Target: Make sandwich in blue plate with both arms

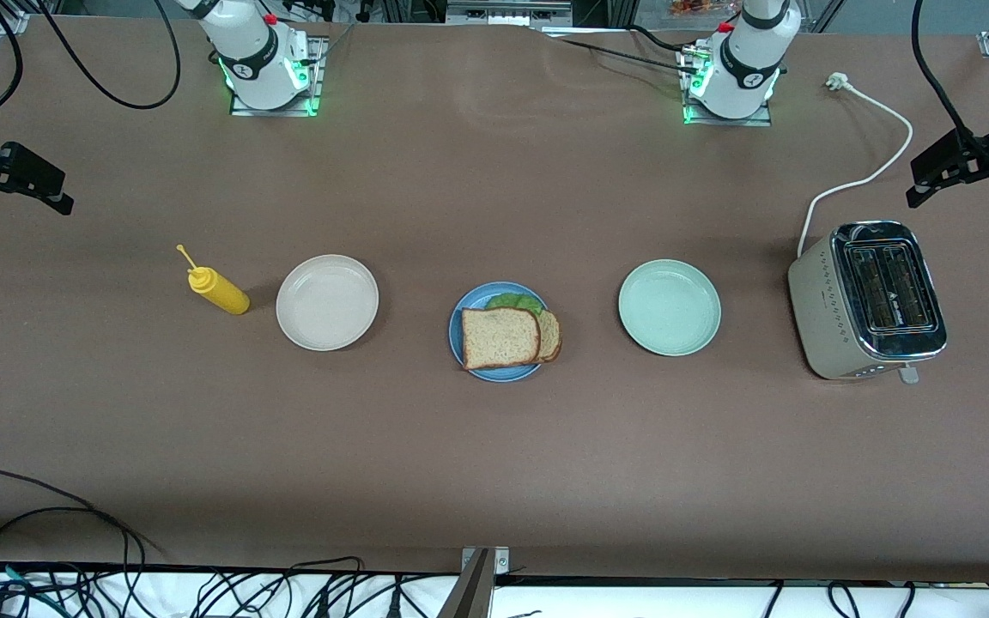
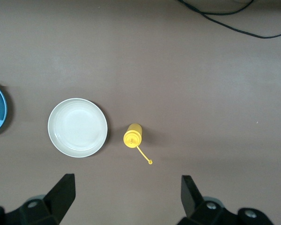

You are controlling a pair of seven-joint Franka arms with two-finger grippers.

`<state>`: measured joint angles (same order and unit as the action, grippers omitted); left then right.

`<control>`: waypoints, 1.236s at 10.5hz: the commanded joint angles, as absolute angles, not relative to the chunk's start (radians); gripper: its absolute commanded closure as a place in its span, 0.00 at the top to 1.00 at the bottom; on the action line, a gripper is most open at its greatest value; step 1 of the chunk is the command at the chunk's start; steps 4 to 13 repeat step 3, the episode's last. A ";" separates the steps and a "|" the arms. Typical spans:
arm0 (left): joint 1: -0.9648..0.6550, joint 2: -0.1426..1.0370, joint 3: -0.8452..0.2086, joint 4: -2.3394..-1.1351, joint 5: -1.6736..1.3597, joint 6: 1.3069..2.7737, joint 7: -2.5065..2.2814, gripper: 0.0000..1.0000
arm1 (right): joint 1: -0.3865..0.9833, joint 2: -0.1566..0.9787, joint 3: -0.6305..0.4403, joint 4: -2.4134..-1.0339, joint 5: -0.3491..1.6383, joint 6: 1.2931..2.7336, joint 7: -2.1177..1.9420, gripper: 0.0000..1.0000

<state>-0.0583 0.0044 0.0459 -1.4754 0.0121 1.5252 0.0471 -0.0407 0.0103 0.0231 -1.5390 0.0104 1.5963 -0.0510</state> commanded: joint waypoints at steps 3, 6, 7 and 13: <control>-0.058 0.006 0.044 -1.457 0.032 1.508 0.038 1.00 | -0.044 0.017 0.025 -1.514 -0.002 1.583 -0.055 1.00; -0.058 0.006 0.044 -1.457 0.032 1.508 0.038 1.00 | -0.044 0.017 0.025 -1.514 -0.002 1.583 -0.055 1.00; -0.058 0.006 0.044 -1.457 0.032 1.508 0.038 1.00 | -0.044 0.017 0.025 -1.514 -0.002 1.583 -0.055 1.00; -0.058 0.006 0.044 -1.457 0.032 1.508 0.038 1.00 | -0.044 0.017 0.025 -1.514 -0.002 1.583 -0.055 1.00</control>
